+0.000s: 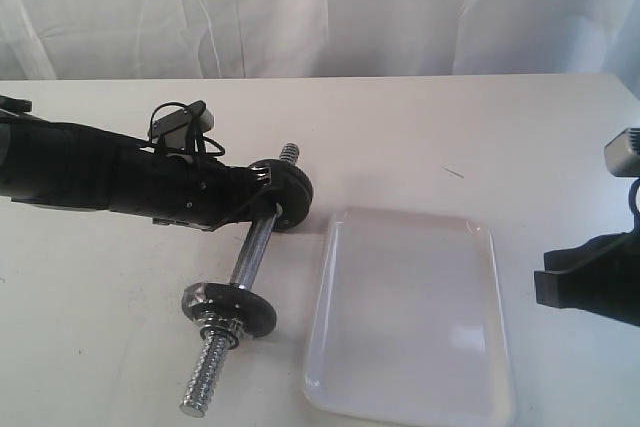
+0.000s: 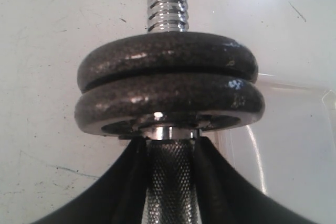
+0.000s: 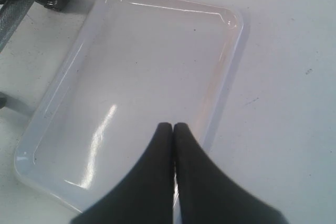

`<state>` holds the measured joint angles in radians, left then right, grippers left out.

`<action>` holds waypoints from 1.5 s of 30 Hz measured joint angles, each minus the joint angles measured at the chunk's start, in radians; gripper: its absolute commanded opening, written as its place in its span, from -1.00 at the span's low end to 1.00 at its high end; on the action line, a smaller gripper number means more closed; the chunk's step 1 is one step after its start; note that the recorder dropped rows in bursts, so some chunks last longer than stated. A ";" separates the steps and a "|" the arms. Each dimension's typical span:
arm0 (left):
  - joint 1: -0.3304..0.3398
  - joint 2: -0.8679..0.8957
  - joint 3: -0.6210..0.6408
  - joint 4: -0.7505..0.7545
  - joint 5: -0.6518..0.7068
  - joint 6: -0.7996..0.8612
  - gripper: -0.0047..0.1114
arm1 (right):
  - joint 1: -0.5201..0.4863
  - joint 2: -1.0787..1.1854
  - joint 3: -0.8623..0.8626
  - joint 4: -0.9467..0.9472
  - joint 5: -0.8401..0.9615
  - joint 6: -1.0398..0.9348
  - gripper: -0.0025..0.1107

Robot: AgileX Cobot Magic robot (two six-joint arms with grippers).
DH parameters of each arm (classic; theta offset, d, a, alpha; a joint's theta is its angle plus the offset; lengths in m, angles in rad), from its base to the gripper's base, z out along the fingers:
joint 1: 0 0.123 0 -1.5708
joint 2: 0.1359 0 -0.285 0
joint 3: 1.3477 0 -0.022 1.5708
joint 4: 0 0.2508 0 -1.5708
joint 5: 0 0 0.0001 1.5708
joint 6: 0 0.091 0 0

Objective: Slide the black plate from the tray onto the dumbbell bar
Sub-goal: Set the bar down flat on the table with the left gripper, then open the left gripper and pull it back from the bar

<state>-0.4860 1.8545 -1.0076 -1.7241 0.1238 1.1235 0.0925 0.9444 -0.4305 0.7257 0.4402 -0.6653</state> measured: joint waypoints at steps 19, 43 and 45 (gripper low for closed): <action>0.000 0.000 -0.002 0.000 0.040 -0.015 -0.01 | 0.000 0.000 0.000 0.000 0.002 0.000 -0.96; 0.000 -0.150 -0.002 0.081 -0.061 -0.019 -0.44 | 0.000 0.000 0.000 0.000 0.014 0.000 -0.96; 0.000 -0.166 -0.002 0.110 -0.070 -0.019 -0.85 | 0.000 0.000 0.000 0.000 0.014 0.000 -0.96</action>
<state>-0.4860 1.6885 -1.0094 -1.6144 0.0537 1.1046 0.0925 0.9444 -0.4305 0.7257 0.4540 -0.6653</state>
